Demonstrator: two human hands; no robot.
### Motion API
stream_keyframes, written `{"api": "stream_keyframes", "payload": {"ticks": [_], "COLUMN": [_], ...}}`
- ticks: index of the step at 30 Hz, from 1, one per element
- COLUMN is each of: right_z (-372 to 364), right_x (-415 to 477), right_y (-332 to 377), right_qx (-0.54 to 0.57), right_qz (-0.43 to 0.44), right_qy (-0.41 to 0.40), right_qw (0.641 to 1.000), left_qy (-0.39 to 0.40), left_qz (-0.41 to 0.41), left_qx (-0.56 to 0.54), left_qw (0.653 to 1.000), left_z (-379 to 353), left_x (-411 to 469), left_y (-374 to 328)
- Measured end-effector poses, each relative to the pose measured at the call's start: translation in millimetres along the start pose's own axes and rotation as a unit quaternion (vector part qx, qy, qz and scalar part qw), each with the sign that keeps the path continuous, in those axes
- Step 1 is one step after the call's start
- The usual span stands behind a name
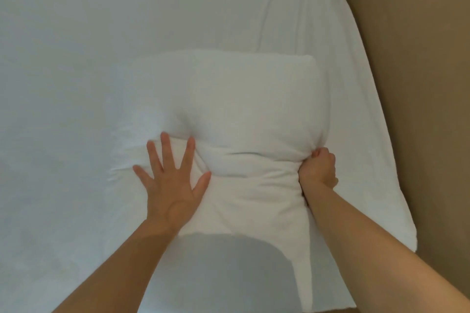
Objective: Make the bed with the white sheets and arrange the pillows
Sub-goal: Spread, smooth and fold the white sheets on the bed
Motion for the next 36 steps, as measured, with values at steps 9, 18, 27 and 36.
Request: {"api": "stream_keyframes", "payload": {"ticks": [9,18,27,36], "right_z": [48.8,20.5,68.1,40.2], "right_x": [4.9,35.4,96.7,-0.6], "right_y": [60.0,116.8,97.2,197.6], "right_qx": [0.206,0.115,0.180,0.008], "right_qz": [-0.012,0.091,-0.001,0.346], "right_qy": [0.085,0.043,-0.031,-0.052], "right_qw": [0.975,0.988,0.983,0.937], "left_qy": [-0.052,0.092,0.022,-0.053], "left_qz": [0.238,0.355,0.305,0.106], "left_qx": [-0.305,-0.523,-0.478,-0.196], "left_qw": [0.921,0.769,0.823,0.973], "left_z": [66.7,-5.8,41.0,92.0], "left_x": [47.6,120.3,94.7,117.6], "left_y": [91.0,181.5,98.4,-1.1]}}
Point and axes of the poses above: each hand's wrist, its own x-axis towards the middle knuckle, its own z-axis out of the back of the hand, y = z × x, the point moved 7 cm from there along x, towards the middle knuckle, and after that the axes turned 3 degrees about z, right-handed, at the moved point
